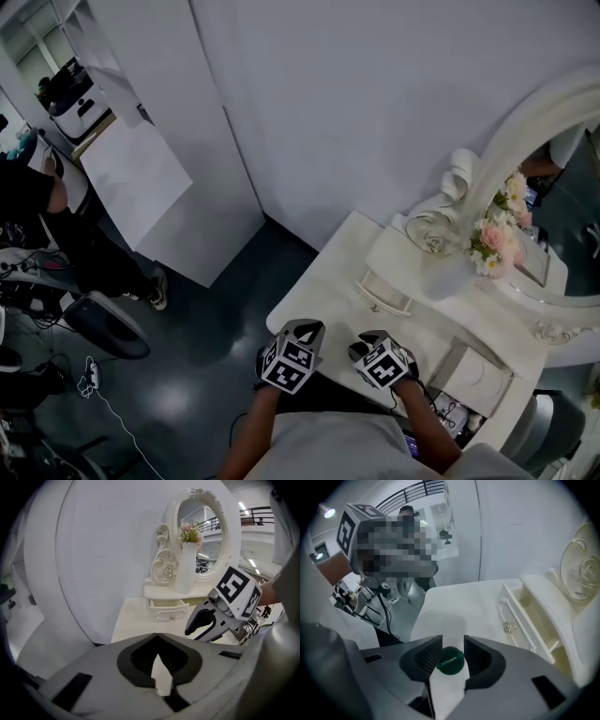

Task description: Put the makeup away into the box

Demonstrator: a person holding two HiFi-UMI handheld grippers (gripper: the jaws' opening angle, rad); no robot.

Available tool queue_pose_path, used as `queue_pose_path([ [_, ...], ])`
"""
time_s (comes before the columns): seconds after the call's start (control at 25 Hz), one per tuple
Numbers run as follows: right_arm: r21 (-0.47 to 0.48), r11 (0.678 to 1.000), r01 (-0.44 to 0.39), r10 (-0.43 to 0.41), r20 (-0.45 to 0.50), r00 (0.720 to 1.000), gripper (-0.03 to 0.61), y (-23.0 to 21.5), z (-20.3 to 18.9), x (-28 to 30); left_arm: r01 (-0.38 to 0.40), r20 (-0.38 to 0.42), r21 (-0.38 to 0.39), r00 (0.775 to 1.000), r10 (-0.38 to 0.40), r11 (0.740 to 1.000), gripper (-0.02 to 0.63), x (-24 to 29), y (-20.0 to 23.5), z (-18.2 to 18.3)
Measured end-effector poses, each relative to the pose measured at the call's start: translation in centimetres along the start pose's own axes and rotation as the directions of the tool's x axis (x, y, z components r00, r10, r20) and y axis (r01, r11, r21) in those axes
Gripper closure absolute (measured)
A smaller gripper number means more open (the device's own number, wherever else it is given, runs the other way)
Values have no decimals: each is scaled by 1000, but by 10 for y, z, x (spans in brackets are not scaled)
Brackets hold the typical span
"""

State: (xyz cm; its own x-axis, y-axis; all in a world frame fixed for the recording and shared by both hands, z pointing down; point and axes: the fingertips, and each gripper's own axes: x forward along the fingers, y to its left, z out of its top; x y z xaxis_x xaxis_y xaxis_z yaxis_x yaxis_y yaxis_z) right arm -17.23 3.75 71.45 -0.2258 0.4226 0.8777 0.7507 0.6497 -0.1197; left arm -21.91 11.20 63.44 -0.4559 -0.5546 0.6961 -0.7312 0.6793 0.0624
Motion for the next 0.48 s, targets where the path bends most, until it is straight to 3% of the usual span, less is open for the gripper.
queue_pose_path([
  [0.28, -82, 997, -12, 2, -121, 993, 420, 6, -28, 28, -10, -16, -18, 1000, 10, 1000, 601, -1, 8, -12],
  [0.48, -60, 998, -14, 7, -113, 994, 407, 2, -33, 35, -8, -23, -18, 1000, 8, 1000, 601, 0, 10, -16],
])
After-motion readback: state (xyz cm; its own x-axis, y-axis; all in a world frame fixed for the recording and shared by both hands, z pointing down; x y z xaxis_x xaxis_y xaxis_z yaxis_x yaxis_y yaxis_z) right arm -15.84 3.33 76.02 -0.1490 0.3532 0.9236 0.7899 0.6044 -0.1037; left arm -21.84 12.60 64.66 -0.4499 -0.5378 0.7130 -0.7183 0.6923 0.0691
